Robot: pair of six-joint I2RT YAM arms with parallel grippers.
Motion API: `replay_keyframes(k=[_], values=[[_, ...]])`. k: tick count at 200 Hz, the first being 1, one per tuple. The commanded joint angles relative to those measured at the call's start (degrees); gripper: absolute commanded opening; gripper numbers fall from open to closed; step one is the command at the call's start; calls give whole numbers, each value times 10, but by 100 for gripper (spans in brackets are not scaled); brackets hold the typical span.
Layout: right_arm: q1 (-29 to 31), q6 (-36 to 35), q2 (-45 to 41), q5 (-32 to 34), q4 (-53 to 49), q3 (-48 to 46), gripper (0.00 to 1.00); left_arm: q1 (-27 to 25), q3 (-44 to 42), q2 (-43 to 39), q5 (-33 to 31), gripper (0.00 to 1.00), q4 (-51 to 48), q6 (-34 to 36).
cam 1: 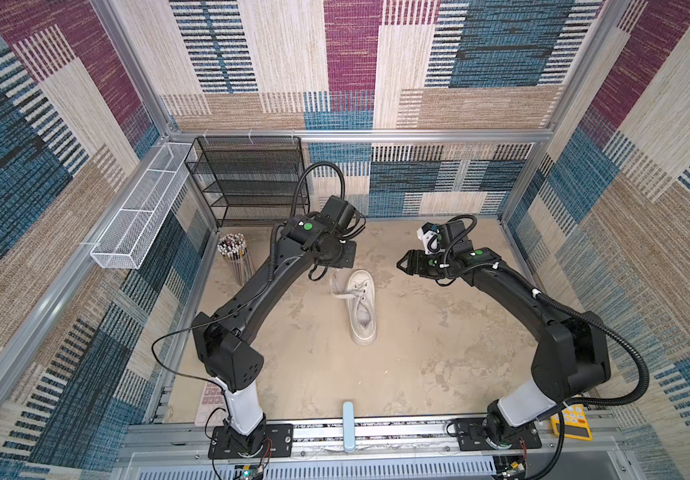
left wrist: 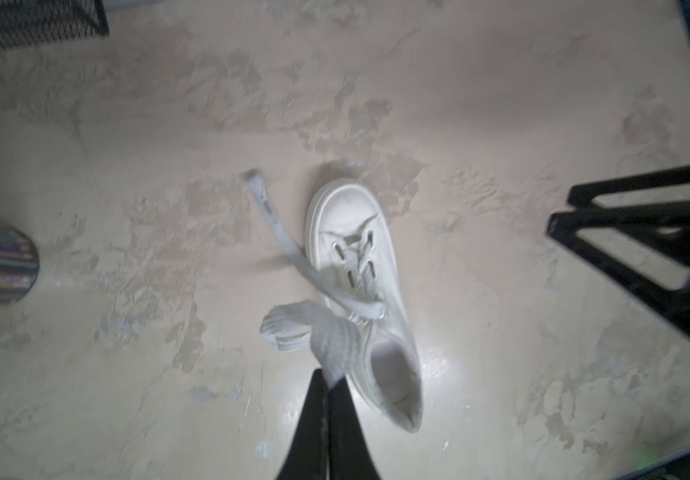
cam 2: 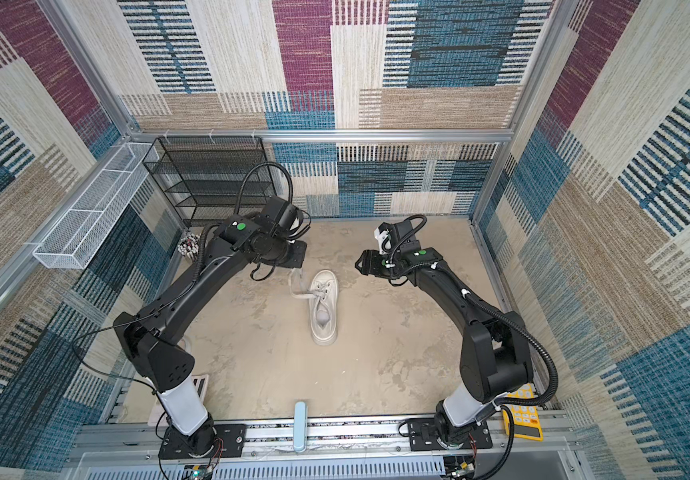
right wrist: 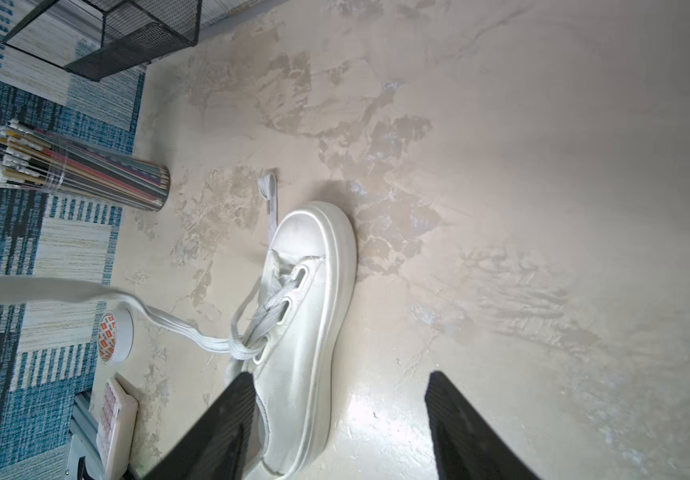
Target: Tie the shoes
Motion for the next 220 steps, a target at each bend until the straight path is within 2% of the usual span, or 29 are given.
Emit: replay_keyframes(k=[1,41,63,101,142,154,166,178,192,220], values=[[-8,13,-15,-5,36,-18,68,-13,91,58,26,0,-19,40],[-42,14,-53,7,27,-60,68,-49,318,212,67,0,-19,45],[-73,17,-87,3,27,-100,69,-57,394,291,100,0,-13,27],[-111,8,-136,10,7,-149,69,-82,338,339,136,0,43,14],[-120,6,-154,2,3,-177,70,-99,291,382,171,0,69,0],[-120,7,-154,-1,5,-181,70,-103,288,394,180,7,69,-2],[-120,8,-153,-2,5,-182,70,-107,285,400,183,27,69,0],[-120,9,-151,0,2,-180,70,-109,280,397,185,40,69,-1],[-120,10,-150,6,-1,-178,70,-112,277,393,187,48,69,3],[-121,11,-148,8,-5,-177,70,-112,276,377,180,56,69,14]])
